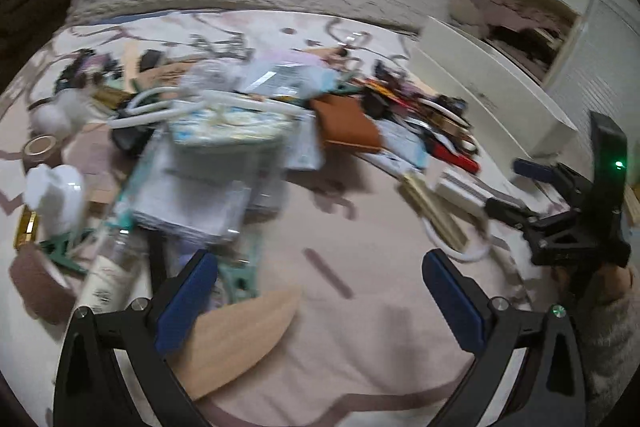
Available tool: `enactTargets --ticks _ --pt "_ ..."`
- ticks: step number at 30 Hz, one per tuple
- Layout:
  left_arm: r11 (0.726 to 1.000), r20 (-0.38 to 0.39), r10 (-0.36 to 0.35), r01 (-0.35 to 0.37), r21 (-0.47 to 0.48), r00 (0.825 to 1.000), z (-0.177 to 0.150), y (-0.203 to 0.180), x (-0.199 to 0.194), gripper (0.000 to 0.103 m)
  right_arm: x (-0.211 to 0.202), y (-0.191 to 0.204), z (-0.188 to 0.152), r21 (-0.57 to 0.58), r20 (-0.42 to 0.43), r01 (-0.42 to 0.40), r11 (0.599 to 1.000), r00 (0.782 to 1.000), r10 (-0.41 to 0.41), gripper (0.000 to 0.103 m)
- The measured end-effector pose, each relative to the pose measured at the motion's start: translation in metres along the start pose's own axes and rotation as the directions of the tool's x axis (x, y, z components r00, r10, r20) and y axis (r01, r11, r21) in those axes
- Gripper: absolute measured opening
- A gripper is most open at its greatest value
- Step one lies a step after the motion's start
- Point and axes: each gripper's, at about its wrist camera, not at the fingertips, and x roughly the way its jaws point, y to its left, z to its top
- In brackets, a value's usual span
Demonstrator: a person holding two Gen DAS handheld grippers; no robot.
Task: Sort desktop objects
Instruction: 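Approach the white plastic ring with the right tool while the left tool approaches the wooden board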
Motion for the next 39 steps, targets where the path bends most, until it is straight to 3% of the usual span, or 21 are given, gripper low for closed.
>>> enactTargets --ticks 4,6,16,18,19,22,26,31,39 --pt "1.0 -0.02 -0.024 0.024 0.015 1.0 -0.002 -0.007 0.004 0.103 0.008 0.014 -0.002 -0.064 -0.037 -0.008 0.998 0.999 0.006 0.103" --pt "0.999 -0.026 -0.03 0.03 0.026 0.999 -0.003 -0.012 0.005 0.103 0.013 0.015 -0.001 -0.069 -0.047 0.025 0.997 0.999 -0.028 0.103" --pt "0.995 -0.002 -0.047 0.047 0.088 0.999 -0.02 -0.033 -0.009 0.103 0.011 -0.023 0.008 0.123 -0.013 0.162 0.979 0.987 -0.162 0.103" --pt "0.996 0.017 -0.01 0.008 0.094 1.0 -0.022 -0.036 -0.014 0.103 0.01 -0.017 0.007 0.096 -0.013 0.164 0.982 0.987 -0.163 0.103" --pt "0.994 0.04 0.046 -0.05 0.1 0.998 -0.023 -0.036 -0.018 0.103 0.01 -0.013 0.007 0.074 -0.011 0.163 0.984 0.987 -0.163 0.103" --pt "0.982 0.11 0.146 -0.157 0.102 0.983 -0.023 -0.033 -0.03 0.103 0.013 0.006 0.005 -0.023 -0.012 0.167 0.986 0.986 -0.168 0.103" --pt "0.988 0.13 0.142 -0.149 0.048 0.981 -0.021 -0.018 -0.04 0.103 0.022 0.021 0.003 -0.107 -0.036 0.19 0.976 0.98 -0.195 0.103" --pt "0.983 0.09 0.182 -0.184 0.005 0.979 -0.027 -0.008 -0.037 0.103 0.019 0.03 0.005 -0.118 -0.031 0.14 0.983 0.989 -0.144 0.103" --pt "0.977 0.068 0.202 -0.196 -0.086 0.977 -0.038 0.004 -0.037 0.103 0.02 0.049 0.01 -0.19 -0.012 0.146 0.971 0.989 -0.151 0.103"
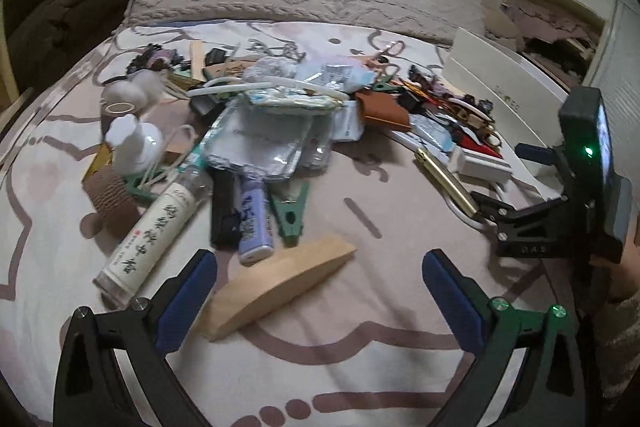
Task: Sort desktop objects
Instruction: 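Approach the white plastic ring with the right tool while the left tool approaches the wooden board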
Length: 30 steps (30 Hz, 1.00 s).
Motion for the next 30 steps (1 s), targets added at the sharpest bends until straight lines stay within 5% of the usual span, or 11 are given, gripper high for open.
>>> enactTargets --ticks 11,21,30 --pt "1.0 -0.026 0.009 -0.009 0.0 1.0 -0.004 -0.002 0.008 0.103 -0.01 0.027 0.023 -0.03 0.031 -0.143 0.989 0.989 0.144 0.103" --pt "0.997 -0.035 0.072 -0.073 -0.023 0.997 -0.007 0.003 0.012 0.103 0.005 -0.034 0.004 0.152 -0.044 -0.009 0.988 0.999 0.015 0.103" --pt "0.999 -0.011 -0.034 0.035 0.04 0.999 -0.007 -0.014 0.004 0.103 0.013 -0.075 -0.004 0.299 -0.054 0.082 0.951 0.996 -0.069 0.103"
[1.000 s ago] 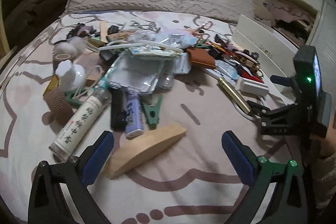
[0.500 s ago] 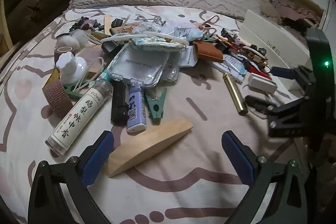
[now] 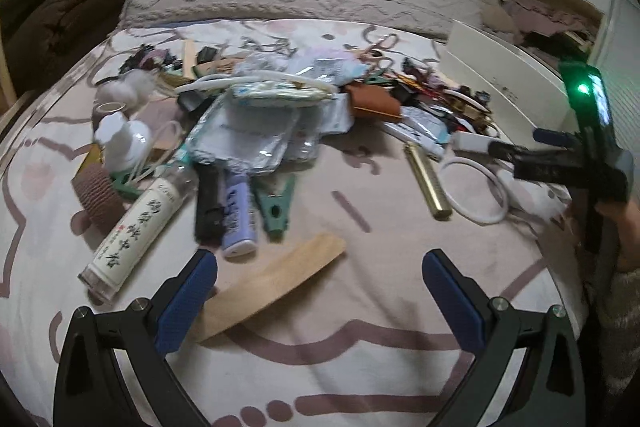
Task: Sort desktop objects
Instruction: 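Approach the white plastic ring with the right tool while the left tool approaches the wooden board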
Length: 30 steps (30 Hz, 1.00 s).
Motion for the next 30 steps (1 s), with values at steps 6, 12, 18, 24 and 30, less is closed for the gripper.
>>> enactTargets --ticks 6,12,18,24,30 --pt "0.994 -0.013 -0.1 0.1 0.036 0.995 -0.002 -0.014 -0.004 0.103 -0.007 -0.001 -0.002 0.001 0.017 -0.011 1.0 1.0 0.011 0.103" --pt "0.994 -0.005 -0.085 0.085 0.064 0.996 -0.001 -0.019 -0.005 0.103 -0.02 0.03 -0.019 -0.16 0.004 -0.119 0.98 0.993 0.121 0.103" --pt "0.999 -0.026 -0.005 0.006 0.038 1.0 0.0 -0.006 0.005 0.103 -0.017 0.043 -0.031 -0.269 -0.047 -0.125 0.955 0.992 0.117 0.103" --pt "0.999 -0.044 0.02 -0.018 0.032 0.999 -0.001 -0.002 0.012 0.103 -0.026 0.034 -0.045 -0.302 -0.089 -0.185 0.935 0.982 0.165 0.103" --pt "1.0 -0.077 0.019 -0.017 0.026 0.997 -0.001 -0.001 0.021 0.103 -0.031 0.022 -0.056 -0.295 -0.109 -0.232 0.927 0.972 0.208 0.103"
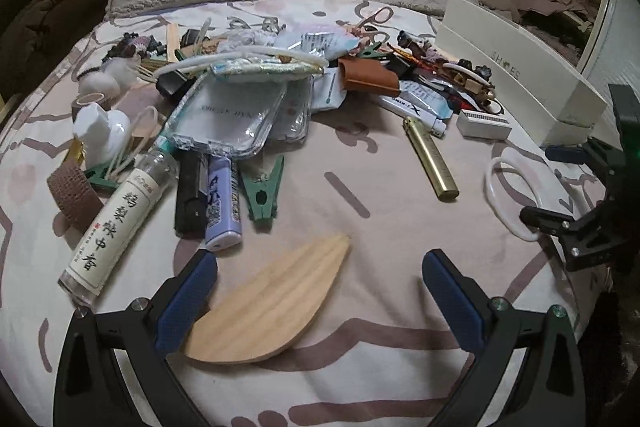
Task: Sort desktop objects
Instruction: 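Approach the white plastic ring with the right tool while the left tool approaches the wooden board, then align the left tool fingers around the wooden board while the right tool centers over the white ring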
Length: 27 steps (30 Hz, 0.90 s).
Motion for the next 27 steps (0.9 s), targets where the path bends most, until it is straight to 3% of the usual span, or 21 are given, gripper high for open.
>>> enactTargets --ticks 6,15,17,20,23,27 --pt "0.999 -0.01 -0.032 0.032 0.003 0.999 -0.002 -0.003 -0.001 0.103 0.005 -0.011 -0.006 0.071 -0.003 -0.077 0.995 0.997 0.077 0.103" --pt "0.997 -0.012 -0.071 0.071 -0.004 0.997 -0.008 -0.004 -0.008 0.103 0.002 -0.013 -0.007 0.102 0.034 -0.115 0.988 0.993 0.112 0.103" --pt "0.999 -0.012 -0.05 0.05 0.001 0.999 -0.009 -0.004 -0.01 0.103 -0.001 -0.013 -0.006 0.109 0.055 -0.155 0.982 0.987 0.15 0.103" --pt "0.999 0.002 0.038 -0.038 0.003 0.999 -0.01 -0.001 -0.013 0.103 -0.008 -0.009 -0.003 0.107 0.095 -0.216 0.97 0.974 0.206 0.103" --pt "1.0 -0.013 0.006 -0.007 -0.012 1.0 -0.012 0.002 -0.012 0.103 -0.012 -0.001 0.0 0.095 0.114 -0.27 0.958 0.959 0.259 0.103" --pt "0.999 -0.028 0.03 -0.03 0.021 0.999 -0.013 -0.003 -0.007 0.103 -0.006 0.014 0.003 0.086 0.091 -0.306 0.948 0.95 0.298 0.103"
